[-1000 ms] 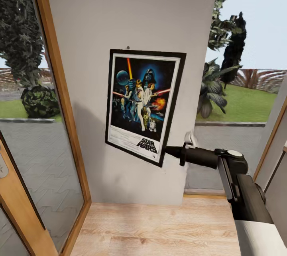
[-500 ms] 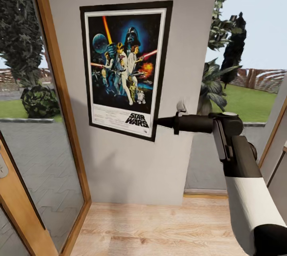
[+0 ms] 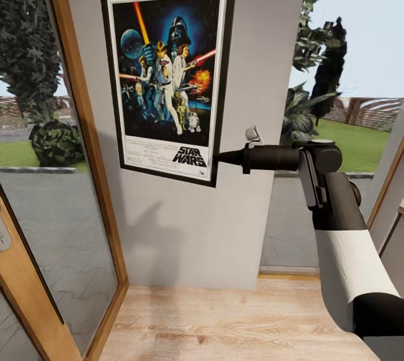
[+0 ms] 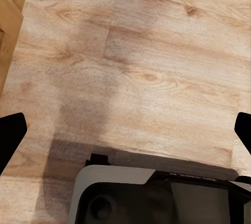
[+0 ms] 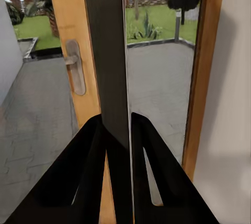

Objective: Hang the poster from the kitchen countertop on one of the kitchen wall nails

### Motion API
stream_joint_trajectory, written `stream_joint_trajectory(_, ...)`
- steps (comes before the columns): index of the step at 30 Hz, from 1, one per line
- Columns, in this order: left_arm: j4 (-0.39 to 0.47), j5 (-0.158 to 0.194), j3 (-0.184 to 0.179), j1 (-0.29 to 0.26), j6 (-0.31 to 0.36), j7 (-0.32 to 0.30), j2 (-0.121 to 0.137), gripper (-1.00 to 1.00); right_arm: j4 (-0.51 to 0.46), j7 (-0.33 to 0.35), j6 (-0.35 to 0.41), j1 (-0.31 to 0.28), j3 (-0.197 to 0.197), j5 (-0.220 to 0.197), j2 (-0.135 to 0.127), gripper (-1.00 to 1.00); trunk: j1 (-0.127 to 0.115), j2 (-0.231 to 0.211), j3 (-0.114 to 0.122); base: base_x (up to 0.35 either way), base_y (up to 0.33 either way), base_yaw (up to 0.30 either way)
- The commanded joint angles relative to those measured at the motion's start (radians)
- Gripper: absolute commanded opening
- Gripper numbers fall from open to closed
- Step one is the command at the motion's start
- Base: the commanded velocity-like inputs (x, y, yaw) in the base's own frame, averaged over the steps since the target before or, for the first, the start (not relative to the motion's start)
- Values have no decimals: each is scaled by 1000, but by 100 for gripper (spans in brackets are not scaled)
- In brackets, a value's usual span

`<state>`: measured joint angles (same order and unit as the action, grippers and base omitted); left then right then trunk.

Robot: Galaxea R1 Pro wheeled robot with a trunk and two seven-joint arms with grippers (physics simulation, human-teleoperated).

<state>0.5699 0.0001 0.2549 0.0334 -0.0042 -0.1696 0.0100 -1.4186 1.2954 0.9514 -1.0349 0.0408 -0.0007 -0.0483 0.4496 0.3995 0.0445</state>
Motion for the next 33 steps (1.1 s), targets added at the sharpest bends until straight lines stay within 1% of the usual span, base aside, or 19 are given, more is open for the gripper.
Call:
stream_joint_trajectory(1,1,0,4,0,0,-7,-1,100,1,14,10,-1,1,-2,-1,-100,0,1,0,0,0,0)
stream_joint_trajectory(4,1,0,4,0,0,-7,-1,100,5,52,9,-2,2,-2,-1,-100,0,1,0,0,0,0)
stream_joint_trajectory(10,1,0,4,0,0,-7,-1,100,15,83,6,-2,3,-2,-1,-100,0,1,0,0,0,0)
stream_joint_trajectory(21,1,0,4,0,1,-7,-1,100,23,89,4,-2,2,-2,-1,-100,0,1,0,0,0,0)
stream_joint_trajectory(23,1,0,4,0,1,-7,-1,100,65,90,4,-2,-1,-3,-1,-100,0,1,0,0,0,0)
stream_joint_trajectory(33,1,0,4,0,1,-7,-1,100,113,88,4,-2,-4,-1,-1,-100,0,1,0,0,0,0)
